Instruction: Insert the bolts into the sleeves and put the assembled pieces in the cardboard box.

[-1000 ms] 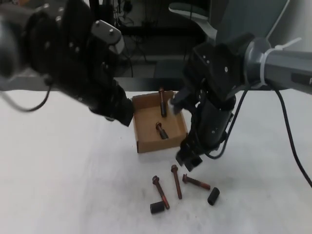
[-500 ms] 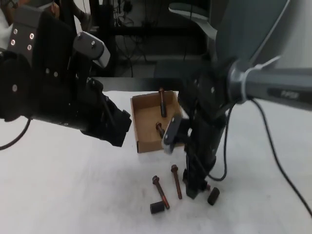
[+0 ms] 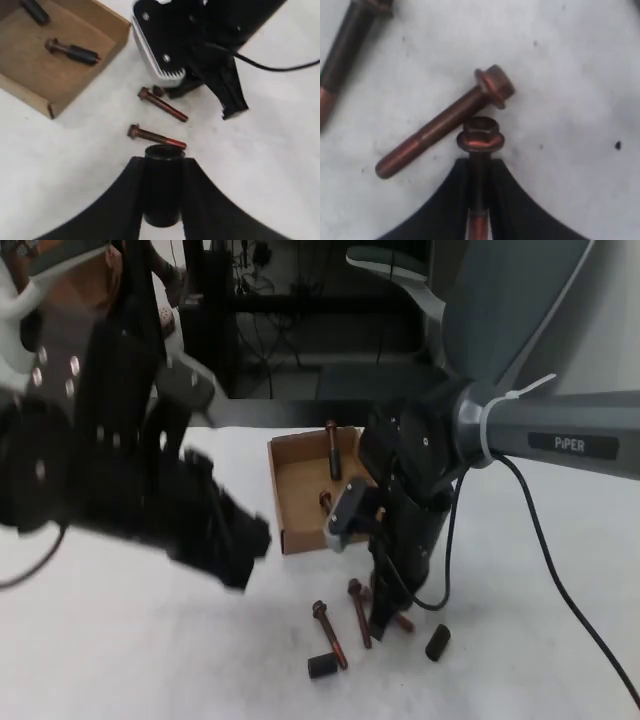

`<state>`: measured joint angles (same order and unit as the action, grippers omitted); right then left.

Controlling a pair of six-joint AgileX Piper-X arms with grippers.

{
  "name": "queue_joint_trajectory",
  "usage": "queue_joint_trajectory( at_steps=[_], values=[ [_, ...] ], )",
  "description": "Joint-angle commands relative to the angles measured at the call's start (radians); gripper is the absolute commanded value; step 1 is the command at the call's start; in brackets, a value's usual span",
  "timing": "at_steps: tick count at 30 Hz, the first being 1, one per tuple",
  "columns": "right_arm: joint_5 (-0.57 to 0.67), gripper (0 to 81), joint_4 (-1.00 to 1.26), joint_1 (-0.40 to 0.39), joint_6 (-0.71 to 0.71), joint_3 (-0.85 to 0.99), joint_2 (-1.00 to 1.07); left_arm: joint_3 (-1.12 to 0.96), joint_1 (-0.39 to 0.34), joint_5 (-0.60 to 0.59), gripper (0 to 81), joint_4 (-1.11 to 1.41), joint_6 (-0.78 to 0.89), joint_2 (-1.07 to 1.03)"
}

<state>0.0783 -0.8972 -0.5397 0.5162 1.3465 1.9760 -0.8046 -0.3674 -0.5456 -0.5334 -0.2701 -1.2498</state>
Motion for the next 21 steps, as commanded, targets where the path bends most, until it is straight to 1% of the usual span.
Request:
queue_joint_trajectory(
  at_steps=[1,3,5,8,10,12,16,17,18,19,21],
  values=[
    [0.035,0.6,0.069,-0.005,-0.057,0.0,-0.072,0.06,-0.008,-0.101,1.8,0.083,0.006,0.022],
    [0.042,0.6,0.094,-0.005,-0.098,0.0,-0.123,0.115,-0.021,-0.14,1.8,0.206,0.061,0.038],
    [0.042,0.6,0.118,-0.005,-0.123,0.0,-0.176,0.169,-0.044,-0.147,1.8,0.315,0.101,0.057],
    [0.044,0.6,0.168,-0.005,-0.177,0.0,-0.274,0.258,-0.11,-0.142,1.8,0.552,0.209,0.087],
    [0.077,0.6,0.191,-0.005,-0.217,-0.004,-0.338,0.311,-0.161,-0.1,1.8,0.7,0.282,0.093],
    [0.122,0.6,0.257,-0.008,-0.262,-0.038,-0.412,0.369,-0.223,0.01,1.8,0.845,0.321,0.093],
    [0.126,0.6,0.49,-0.032,-0.348,-0.229,-0.618,0.463,-0.381,0.424,1.8,1.067,0.337,0.093],
    [0.126,0.6,0.559,-0.04,-0.393,-0.291,-0.671,0.476,-0.421,0.493,1.8,1.104,0.337,0.093],
    [0.13,0.6,0.619,-0.048,-0.452,-0.341,-0.712,0.488,-0.455,0.546,1.8,1.131,0.332,0.093],
    [0.13,0.6,0.712,-0.063,-0.516,-0.418,-0.768,0.496,-0.482,0.567,1.8,1.147,0.333,0.089],
    [0.13,0.6,0.852,-0.089,-0.604,-0.516,-0.831,0.497,-0.517,0.578,1.8,1.152,0.333,0.078]
  ],
)
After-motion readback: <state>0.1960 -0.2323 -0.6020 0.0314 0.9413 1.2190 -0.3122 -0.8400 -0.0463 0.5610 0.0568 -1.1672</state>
